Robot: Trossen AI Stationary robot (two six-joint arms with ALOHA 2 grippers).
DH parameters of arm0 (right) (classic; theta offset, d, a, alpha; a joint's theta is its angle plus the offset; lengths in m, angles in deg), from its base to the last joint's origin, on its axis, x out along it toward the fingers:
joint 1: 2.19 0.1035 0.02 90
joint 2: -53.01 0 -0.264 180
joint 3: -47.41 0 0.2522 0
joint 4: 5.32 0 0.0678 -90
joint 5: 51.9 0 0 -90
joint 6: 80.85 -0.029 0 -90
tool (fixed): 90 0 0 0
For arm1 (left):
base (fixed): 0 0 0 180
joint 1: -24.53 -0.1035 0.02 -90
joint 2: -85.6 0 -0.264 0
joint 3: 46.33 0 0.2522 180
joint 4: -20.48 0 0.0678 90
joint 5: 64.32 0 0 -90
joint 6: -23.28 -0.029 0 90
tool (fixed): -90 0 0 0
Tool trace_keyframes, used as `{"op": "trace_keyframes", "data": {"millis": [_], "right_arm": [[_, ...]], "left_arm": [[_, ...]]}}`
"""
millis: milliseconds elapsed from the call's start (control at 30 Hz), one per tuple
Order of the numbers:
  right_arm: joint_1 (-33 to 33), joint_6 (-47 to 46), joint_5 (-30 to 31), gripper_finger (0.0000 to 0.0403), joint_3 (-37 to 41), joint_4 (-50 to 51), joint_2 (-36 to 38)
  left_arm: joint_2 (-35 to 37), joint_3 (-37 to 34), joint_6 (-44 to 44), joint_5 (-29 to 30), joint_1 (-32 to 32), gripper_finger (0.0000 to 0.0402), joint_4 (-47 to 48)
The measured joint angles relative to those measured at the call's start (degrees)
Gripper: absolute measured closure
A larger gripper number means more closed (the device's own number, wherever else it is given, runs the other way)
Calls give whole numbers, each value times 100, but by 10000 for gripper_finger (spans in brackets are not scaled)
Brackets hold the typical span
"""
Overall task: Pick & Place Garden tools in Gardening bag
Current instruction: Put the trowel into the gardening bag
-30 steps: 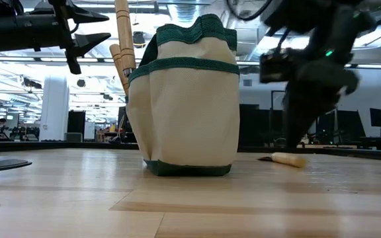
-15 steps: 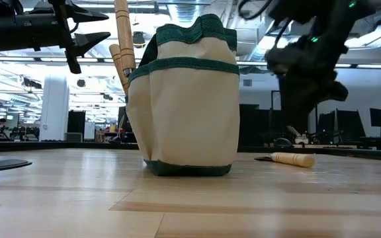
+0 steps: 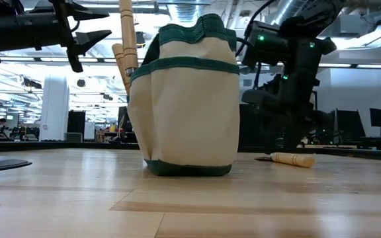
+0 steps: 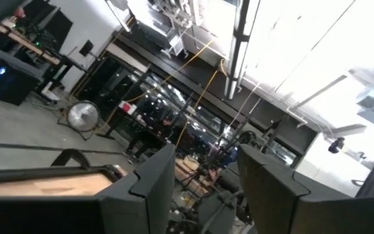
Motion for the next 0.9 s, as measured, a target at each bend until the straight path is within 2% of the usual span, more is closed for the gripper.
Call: {"op": "trace_keyframes", "data": {"millis": [267,533,900], "right_arm": [[90,49,22,218,-9,74,-154],[73,107,-220,351,8,244,-75],[52,436,-135,353,21,424,265]], "left_arm": [[-6,0,0,6,-1,236,-15],[-6,0,0,23,0,236,-22],[-3,0,-2,22,-1,236,-32]]}}
